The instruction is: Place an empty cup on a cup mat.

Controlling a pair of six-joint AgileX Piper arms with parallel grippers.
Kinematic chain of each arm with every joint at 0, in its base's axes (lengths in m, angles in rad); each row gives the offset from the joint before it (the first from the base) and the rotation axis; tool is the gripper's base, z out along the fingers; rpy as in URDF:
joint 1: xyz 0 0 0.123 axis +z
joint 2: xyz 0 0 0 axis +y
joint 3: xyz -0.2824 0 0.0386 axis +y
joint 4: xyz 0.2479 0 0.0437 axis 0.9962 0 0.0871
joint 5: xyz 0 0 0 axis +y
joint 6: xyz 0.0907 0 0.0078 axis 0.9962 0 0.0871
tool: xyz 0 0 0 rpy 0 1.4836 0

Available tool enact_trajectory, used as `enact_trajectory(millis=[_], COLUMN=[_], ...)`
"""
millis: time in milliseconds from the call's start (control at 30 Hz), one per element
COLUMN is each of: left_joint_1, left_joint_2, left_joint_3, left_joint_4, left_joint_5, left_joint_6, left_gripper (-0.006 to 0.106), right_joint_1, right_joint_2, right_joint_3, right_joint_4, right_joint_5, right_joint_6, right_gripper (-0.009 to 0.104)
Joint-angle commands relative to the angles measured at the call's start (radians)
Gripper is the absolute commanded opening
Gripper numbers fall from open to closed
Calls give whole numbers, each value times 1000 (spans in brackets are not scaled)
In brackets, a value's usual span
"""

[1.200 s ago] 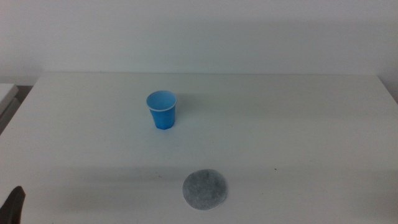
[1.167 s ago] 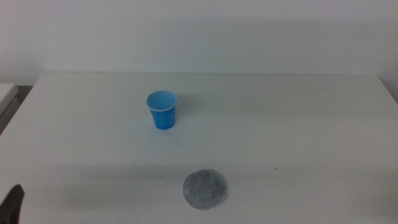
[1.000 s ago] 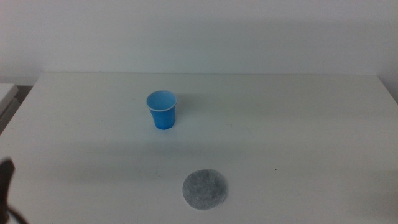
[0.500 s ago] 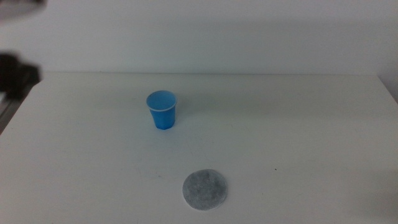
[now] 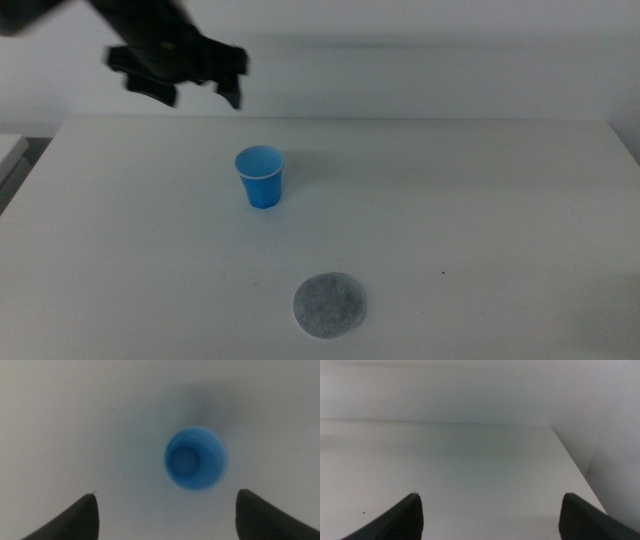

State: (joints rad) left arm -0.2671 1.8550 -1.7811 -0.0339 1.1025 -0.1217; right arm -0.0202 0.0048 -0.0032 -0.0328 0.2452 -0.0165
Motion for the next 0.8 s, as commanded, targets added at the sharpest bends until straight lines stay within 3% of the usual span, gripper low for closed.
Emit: enact_trajectory(millis=[0,100,333,433,533,700,767], left_joint_1=[-13,-13,-13,-13,-13,-13,-22], left_joint_2=[94,202,355,399,413,386,346], left_joint_3=[-84,-146,-161,-161,-161,-161,-132], left_joint_4=[3,-43,-34,-34,-29,-27,-44], left_joint_5=[31,31,-3,-16,-11,32,40], left_joint_6=[-17,-17,-19,-32,-32,-32,-18], left_gripper=[94,94,93,86,63,-2,-2], right_joint_1=[2,2,2,2,2,2,2], right_joint_2=[-5,-5,-5,-5,-5,-5,-5], right_joint_3=[3,3,3,3,3,3,3], right_joint_4=[-5,-5,-5,-5,-5,-5,-5], right_joint_5=[-7,-7,-7,-7,-7,-7,-7], right_joint_6=[-4,-4,-4,-4,-4,-4,-4], right_gripper=[93,93,93,93,93,93,93])
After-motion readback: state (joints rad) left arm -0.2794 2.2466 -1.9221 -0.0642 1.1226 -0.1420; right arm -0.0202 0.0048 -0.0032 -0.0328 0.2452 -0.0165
